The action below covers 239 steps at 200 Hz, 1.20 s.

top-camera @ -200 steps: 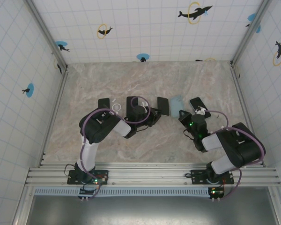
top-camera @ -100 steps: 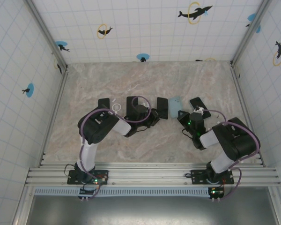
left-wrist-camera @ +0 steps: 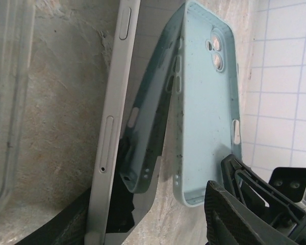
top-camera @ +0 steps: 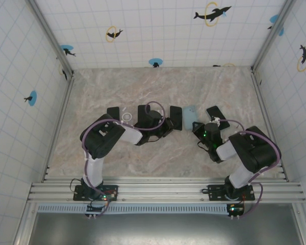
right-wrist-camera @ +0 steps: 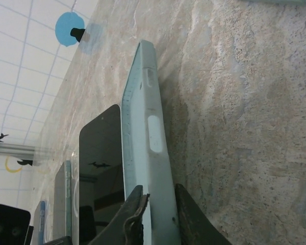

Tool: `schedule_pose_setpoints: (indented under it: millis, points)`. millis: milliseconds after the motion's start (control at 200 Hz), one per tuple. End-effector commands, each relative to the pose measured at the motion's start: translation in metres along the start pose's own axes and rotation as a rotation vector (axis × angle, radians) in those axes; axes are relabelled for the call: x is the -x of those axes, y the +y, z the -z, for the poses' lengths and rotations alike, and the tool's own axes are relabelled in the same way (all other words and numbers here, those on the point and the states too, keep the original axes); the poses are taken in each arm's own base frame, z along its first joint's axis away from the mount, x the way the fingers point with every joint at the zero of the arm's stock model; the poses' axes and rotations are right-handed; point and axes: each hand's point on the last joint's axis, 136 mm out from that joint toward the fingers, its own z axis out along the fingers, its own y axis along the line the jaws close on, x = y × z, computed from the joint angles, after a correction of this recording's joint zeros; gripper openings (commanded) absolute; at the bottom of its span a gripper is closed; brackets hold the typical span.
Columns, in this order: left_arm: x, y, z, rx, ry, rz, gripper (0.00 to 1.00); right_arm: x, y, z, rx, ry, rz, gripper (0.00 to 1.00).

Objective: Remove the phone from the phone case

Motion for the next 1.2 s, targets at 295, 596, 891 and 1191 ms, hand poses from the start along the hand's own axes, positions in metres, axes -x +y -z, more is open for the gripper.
schedule_pose_setpoints:
  millis: [295, 596, 891, 1191]
  points:
    - [0.011, -0.012, 0.004, 0.074, 0.036, -0.161, 0.57, 0.003, 0.002, -0.006, -0.116, 0.013, 0.22, 0.37]
    - [0.018, -0.009, 0.003, 0.091, 0.046, -0.189, 0.58, 0.002, -0.001, -0.008, -0.187, 0.039, 0.313, 0.52]
    - [0.026, -0.02, 0.013, 0.12, 0.036, -0.272, 0.62, 0.019, 0.001, 0.004, -0.227, 0.009, 0.384, 0.63]
    - [0.037, -0.052, 0.034, 0.12, 0.008, -0.409, 0.66, 0.05, 0.005, 0.019, -0.283, 0.03, 0.615, 0.75]
